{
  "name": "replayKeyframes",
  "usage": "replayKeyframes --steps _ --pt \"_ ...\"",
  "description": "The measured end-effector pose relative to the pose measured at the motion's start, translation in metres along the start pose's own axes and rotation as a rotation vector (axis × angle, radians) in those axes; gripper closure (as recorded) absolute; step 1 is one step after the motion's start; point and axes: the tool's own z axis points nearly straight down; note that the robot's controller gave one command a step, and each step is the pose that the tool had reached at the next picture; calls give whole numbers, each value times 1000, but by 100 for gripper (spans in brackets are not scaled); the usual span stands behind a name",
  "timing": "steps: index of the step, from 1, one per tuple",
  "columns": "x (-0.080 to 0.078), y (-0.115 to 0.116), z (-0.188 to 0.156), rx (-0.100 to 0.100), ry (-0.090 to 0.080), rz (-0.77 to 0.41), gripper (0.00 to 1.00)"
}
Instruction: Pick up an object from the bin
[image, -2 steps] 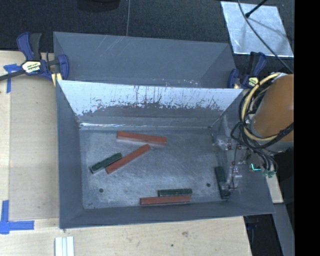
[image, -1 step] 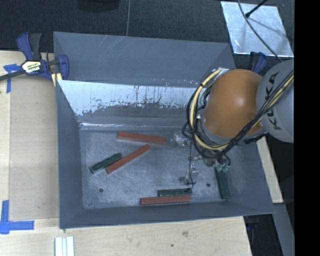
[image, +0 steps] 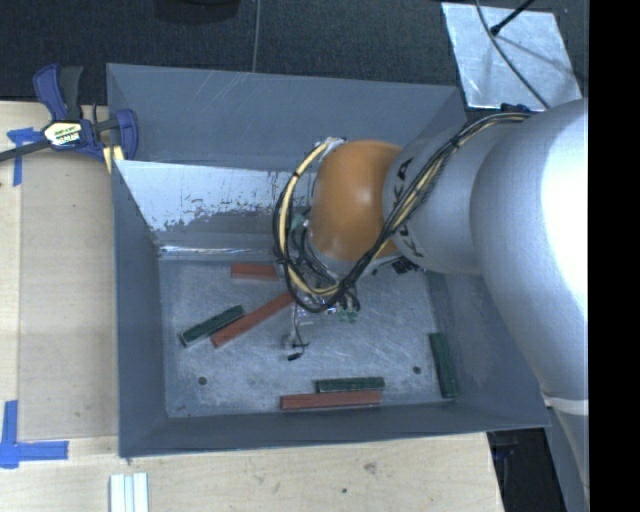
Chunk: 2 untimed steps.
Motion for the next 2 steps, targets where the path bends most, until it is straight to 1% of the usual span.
replayKeyframes --steps 1,2 --pt "0 -2 -4 1 -1 1 100" --pt "-2 12 -172 1 -4 -210 100"
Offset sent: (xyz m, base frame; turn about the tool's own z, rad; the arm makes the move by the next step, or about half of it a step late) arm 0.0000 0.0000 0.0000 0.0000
